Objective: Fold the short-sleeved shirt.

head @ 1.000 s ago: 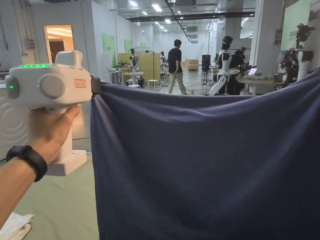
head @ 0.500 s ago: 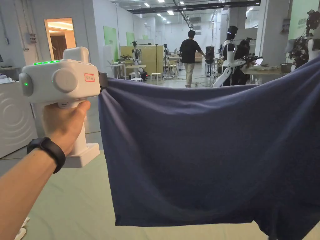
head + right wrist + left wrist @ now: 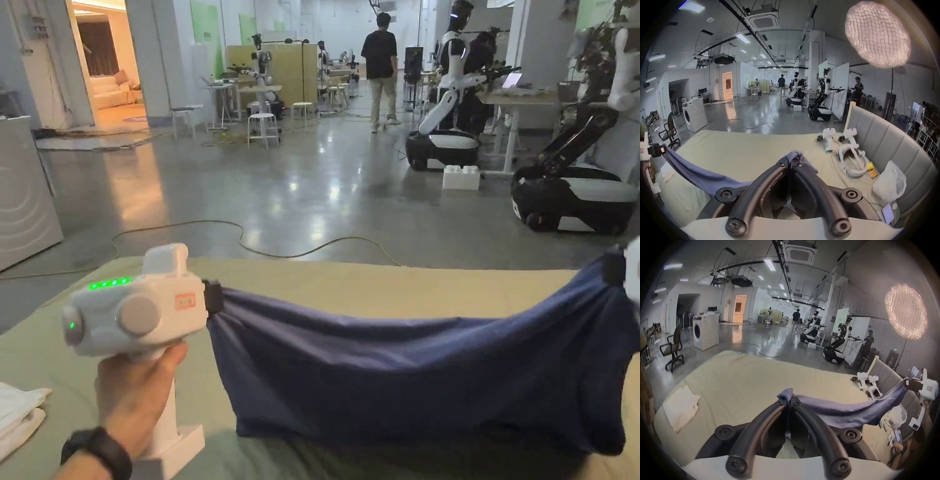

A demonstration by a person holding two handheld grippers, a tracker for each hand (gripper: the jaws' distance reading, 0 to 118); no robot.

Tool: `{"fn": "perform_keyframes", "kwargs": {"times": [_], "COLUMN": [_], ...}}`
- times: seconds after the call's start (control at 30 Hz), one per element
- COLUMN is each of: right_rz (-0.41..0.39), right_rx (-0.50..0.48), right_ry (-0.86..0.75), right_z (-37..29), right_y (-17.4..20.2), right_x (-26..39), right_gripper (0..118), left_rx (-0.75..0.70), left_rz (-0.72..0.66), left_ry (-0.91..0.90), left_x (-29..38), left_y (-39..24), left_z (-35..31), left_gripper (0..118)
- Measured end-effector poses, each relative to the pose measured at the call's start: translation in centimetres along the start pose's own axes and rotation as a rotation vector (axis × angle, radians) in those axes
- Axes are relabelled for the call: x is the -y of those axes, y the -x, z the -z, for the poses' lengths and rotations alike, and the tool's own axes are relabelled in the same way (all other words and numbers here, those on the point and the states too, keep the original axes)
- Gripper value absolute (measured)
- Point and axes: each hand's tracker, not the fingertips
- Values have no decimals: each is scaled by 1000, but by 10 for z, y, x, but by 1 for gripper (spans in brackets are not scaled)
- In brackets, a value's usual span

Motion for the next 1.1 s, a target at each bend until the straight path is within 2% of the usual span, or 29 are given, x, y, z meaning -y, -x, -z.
{"fn": "perform_keyframes", "kwargs": {"times": [0.07,0.13,0.33,0.43,0.67,0.77,0.8,0.83,0.87,0.9,0.93,1.0,1.1], "right_rz": [-28,-15,18,70,55,48,27,-6,-37,-48,-48,-41,-35], "right_rx": [-24,-61,-77,-75,-48,-48,-48,-48,-39,-40,-41,-44,32], "right_ry": [24,59,155,224,379,409,430,460,455,460,482,479,411], "right_z": [-23,-52,-136,-171,-203,-197,-193,-191,-191,-190,-189,-192,-204], "right_y": [-4,-11,-34,-44,-56,-55,-54,-51,-48,-47,-50,-50,-42], "right_x": [36,80,204,255,322,331,333,335,338,339,343,344,331], "right_gripper": [2,2,2,2,2,2,4,13,32,70,89,89,89], "left_rx": [31,60,66,66,55,68,46,31,25,30,37,58,64], "left_rz": [-10,-15,-36,-34,-28,29,55,71,74,70,58,-9,-67], "left_ry": [8,34,181,234,375,438,451,451,443,446,439,396,293], "left_x": [32,69,184,231,291,304,306,309,310,313,314,309,290], "left_y": [9,25,55,67,83,84,84,84,84,86,87,89,83], "left_z": [-18,-35,-103,-133,-155,-151,-150,-150,-152,-153,-156,-164,-183], "left_gripper": [4,4,4,4,4,5,15,41,73,101,107,107,107]}}
